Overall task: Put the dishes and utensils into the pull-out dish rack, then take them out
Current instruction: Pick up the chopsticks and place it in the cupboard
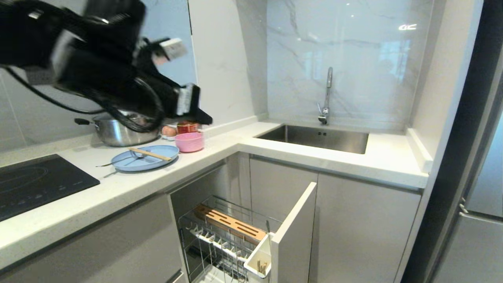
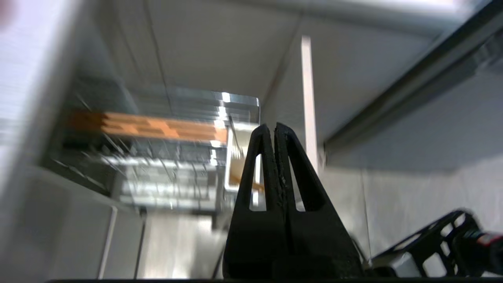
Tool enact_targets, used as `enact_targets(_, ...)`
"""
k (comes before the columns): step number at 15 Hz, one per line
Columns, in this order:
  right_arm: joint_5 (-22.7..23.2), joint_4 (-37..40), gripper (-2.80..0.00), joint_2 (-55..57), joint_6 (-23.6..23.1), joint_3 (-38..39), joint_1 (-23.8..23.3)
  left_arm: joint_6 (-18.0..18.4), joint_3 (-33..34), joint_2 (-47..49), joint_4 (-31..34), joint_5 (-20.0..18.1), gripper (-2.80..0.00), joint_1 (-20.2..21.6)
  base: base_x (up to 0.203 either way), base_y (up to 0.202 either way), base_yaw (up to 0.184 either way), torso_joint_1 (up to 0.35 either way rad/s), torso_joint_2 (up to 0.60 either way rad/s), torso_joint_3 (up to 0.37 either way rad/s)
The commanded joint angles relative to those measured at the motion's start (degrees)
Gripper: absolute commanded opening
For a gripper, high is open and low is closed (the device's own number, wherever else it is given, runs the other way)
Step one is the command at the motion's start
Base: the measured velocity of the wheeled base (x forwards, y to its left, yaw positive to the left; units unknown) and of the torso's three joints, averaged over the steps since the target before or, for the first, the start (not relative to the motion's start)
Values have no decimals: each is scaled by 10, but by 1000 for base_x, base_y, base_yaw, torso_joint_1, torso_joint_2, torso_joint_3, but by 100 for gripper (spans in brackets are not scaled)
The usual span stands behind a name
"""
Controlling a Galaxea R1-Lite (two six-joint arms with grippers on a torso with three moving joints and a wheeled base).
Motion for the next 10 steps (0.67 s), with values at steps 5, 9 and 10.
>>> enact_targets(5, 0, 0, -280, -2, 0, 0, 0, 107, 101, -380, 1, -13, -280, 111, 0, 0, 0, 0, 0, 0)
enact_targets(9, 0, 0, -280, -2, 0, 0, 0, 197, 187, -571, 0, -22, -280, 192, 0, 0, 0, 0, 0, 0)
enact_targets(10, 0, 0, -280, -2, 0, 0, 0, 215, 217, -616, 0, -22, -280, 205, 0, 0, 0, 0, 0, 0)
